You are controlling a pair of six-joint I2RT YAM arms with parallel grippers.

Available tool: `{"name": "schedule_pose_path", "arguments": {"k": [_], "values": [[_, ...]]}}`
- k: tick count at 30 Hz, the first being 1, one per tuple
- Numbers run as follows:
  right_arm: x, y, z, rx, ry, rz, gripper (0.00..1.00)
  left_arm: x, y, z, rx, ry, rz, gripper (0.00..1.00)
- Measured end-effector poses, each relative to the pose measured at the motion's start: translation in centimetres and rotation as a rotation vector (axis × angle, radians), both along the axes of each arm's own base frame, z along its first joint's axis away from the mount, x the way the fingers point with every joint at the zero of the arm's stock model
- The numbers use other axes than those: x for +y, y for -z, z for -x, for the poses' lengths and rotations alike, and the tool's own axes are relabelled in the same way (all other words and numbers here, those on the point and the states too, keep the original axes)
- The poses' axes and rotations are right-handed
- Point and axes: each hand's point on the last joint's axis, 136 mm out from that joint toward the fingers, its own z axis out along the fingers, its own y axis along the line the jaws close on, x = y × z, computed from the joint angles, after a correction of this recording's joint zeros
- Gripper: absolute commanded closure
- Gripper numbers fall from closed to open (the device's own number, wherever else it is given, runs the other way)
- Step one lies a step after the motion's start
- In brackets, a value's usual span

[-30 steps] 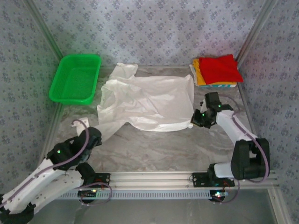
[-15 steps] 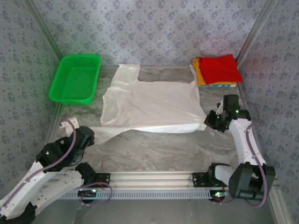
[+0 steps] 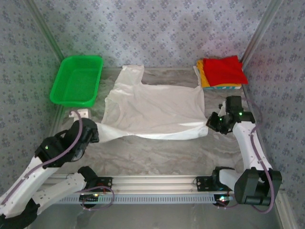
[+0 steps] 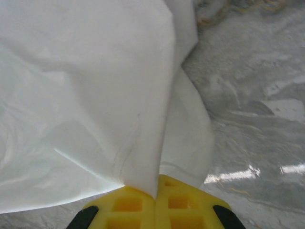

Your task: Fold and stack the t-shirts

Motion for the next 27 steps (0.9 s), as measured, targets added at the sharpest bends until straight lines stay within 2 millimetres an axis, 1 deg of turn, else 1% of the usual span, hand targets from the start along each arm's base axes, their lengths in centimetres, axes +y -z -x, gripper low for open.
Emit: {"name": "schedule_pose_path", "arguments": {"k": [3, 5, 7, 9, 11, 13, 16, 20, 22, 25, 27], "values": [[0.5, 1.7, 0.1, 0.035, -0.018, -0.003, 0.99, -1.7, 1.2, -1.3, 0.056, 0.057, -0.083, 1.00], [0.6, 3.1, 0.3, 0.072, -0.021, -0.004, 0.96, -2.6, 2.1, -2.1, 0.084, 0.082, -0.112, 1.00], [0.8, 3.8, 0.7, 0.089, -0.030, -0.004, 0.95, -2.9, 2.9, -2.5, 0.098, 0.098, -0.121, 1.00], [1.0, 3.7, 0.7, 0.084, -0.038, -0.004, 0.97, -2.4, 3.3, -2.6, 0.103, 0.096, -0.110, 1.00], [1.0, 3.5, 0.7, 0.075, -0.038, -0.003, 1.00, -1.8, 3.1, -2.6, 0.099, 0.086, -0.088, 1.00], [1.0, 3.5, 0.6, 0.072, -0.037, -0.001, 1.00, -1.6, 2.8, -3.0, 0.090, 0.083, -0.066, 1.00], [0.9, 3.5, 0.4, 0.077, -0.026, -0.005, 1.00, -1.6, 2.9, -3.6, 0.110, 0.093, -0.065, 1.00], [0.3, 3.7, -0.6, 0.074, 0.008, 0.004, 1.00, -2.0, 2.9, -5.8, 0.159, 0.112, -0.071, 1.00], [0.1, 3.6, -1.1, 0.072, 0.015, 0.010, 1.00, -2.2, 3.4, -7.2, 0.199, 0.122, -0.074, 1.00], [-0.1, 3.1, -2.1, 0.048, 0.023, 0.018, 1.00, -2.5, 3.7, -8.9, 0.240, 0.148, -0.093, 1.00], [-0.2, 2.6, -2.6, 0.029, 0.026, 0.019, 1.00, -2.8, 3.3, -9.5, 0.232, 0.169, -0.098, 1.00]]}}
